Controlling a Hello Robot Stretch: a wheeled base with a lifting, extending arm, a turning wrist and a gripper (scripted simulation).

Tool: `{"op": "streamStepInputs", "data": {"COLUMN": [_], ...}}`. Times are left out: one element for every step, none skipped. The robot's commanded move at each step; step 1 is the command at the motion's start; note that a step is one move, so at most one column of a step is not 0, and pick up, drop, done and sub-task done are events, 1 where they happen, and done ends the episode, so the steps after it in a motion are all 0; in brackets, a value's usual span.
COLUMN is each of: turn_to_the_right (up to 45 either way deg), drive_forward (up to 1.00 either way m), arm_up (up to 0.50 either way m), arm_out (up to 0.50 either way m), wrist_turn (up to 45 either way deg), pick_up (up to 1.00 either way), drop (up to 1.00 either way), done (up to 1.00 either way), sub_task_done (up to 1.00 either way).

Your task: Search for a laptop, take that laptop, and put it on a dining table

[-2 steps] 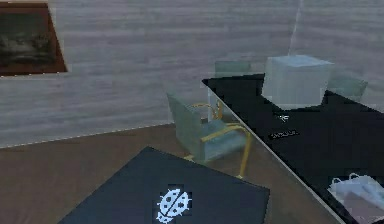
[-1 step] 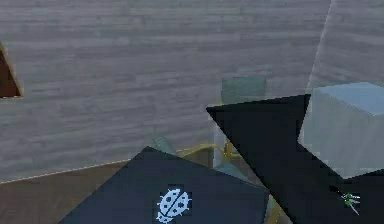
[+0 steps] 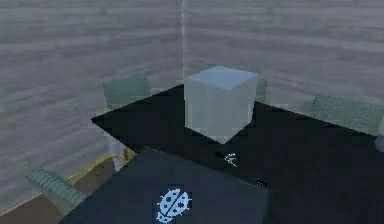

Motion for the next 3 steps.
{"op": "streamStepInputs", "data": {"turn_to_the_right": [-24.0, 21.0, -15.0], "drive_forward": [0.0, 0.0, 0.0], "arm_up": [0.0, 0.0, 0.0], "arm_out": [0.0, 0.0, 0.0], "wrist_turn": [0.0, 0.0, 0.0], "pick_up": [0.0, 0.0, 0.0], "drop": [0.0, 0.0, 0.0], "done": [0.0, 0.0, 0.0], "sub_task_done": [0.0, 0.0, 0.0]}}
